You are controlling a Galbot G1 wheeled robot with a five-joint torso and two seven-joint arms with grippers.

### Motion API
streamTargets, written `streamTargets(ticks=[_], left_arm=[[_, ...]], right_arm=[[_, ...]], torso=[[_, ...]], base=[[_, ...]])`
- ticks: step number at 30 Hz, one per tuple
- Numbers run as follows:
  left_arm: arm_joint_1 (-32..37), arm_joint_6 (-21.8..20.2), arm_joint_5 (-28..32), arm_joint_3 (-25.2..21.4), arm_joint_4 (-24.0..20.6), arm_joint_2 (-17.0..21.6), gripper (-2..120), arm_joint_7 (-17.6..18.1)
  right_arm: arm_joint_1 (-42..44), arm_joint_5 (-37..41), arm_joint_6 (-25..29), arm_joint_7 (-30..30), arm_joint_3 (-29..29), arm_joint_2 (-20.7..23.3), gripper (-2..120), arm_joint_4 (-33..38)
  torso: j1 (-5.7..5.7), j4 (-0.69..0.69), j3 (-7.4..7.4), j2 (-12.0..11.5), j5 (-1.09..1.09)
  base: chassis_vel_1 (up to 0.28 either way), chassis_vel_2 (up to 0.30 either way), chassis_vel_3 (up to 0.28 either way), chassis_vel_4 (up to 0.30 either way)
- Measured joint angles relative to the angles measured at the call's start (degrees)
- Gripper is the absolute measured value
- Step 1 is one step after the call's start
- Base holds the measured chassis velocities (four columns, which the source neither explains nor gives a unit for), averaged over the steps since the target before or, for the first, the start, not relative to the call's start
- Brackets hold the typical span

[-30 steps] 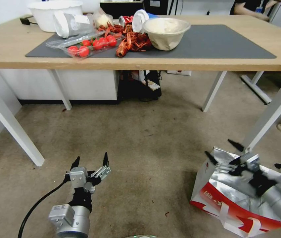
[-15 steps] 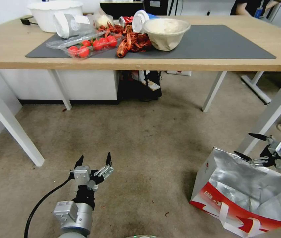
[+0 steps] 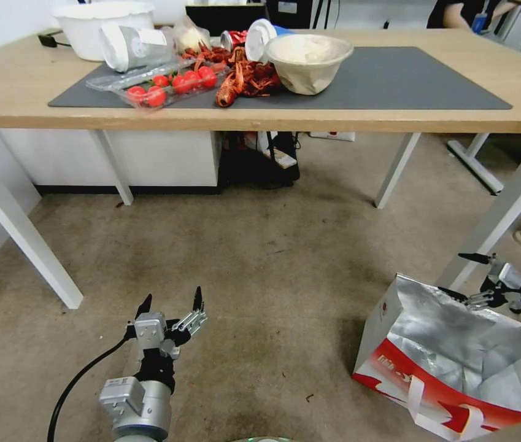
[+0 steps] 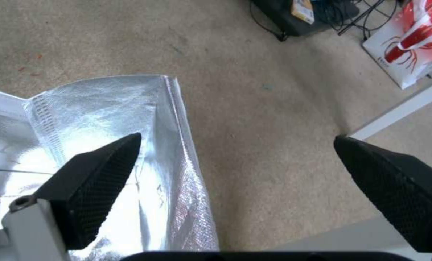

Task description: Pick up the food delivery bag from the floor and place it on the table.

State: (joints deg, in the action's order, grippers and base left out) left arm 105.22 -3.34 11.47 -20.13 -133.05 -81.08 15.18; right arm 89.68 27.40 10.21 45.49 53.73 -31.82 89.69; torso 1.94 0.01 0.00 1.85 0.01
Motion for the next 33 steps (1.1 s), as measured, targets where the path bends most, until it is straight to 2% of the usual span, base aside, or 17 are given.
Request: streamTargets(ticks=[7, 9, 14, 16, 20, 33], left_arm=[[0.5, 0.4, -0.2, -0.1, 0.0, -0.3, 100, 0.2], [0.5, 1.2, -0.1, -0.4, 0.6, -0.4, 100, 0.2], [0.3, 1.3, 0.0, -0.5, 0.8, -0.7, 100, 0.4], [0.2, 1.5, 0.2, -0.9, 0.9, -0.6, 100, 0.9], [0.2, 1.5, 0.6, -1.2, 0.9, -0.7, 100, 1.4], [0.4, 2.3, 0.7, -1.3, 1.4, -1.0, 100, 1.8]], right_arm=[[-4.2, -2.2, 0.1, 1.3, -3.5, 0.4, 100, -3.3], [-6.9, -3.9, -0.4, 2.4, -6.9, 1.0, 100, -5.7], [-9.2, -3.9, -0.9, 2.6, -10.4, 1.6, 100, -7.2], [-13.4, -4.0, -1.9, 2.7, -15.7, 1.1, 100, -8.6], [-18.2, -5.0, -2.0, 3.0, -20.4, 0.1, 100, -10.8], [-26.2, -8.7, -0.8, 5.6, -27.7, -3.3, 100, -16.2]], torso=[[0.0, -0.02, 0.0, 0.0, 0.01], [0.0, 0.0, 0.0, 0.0, 0.01], [0.0, -0.04, -0.01, 0.0, -0.04], [0.01, -0.01, 0.0, 0.0, 0.01], [0.0, -0.01, 0.0, 0.1, -0.01], [0.01, -0.01, 0.0, 0.1, 0.0]], base=[[0.0, 0.0, 0.0, 0.0], [0.0, 0.0, 0.0, 0.0], [0.0, 0.0, 0.0, 0.0], [0.0, 0.0, 0.0, 0.0], [0.0, 0.0, 0.0, 0.0], [0.0, 0.0, 0.0, 0.0]])
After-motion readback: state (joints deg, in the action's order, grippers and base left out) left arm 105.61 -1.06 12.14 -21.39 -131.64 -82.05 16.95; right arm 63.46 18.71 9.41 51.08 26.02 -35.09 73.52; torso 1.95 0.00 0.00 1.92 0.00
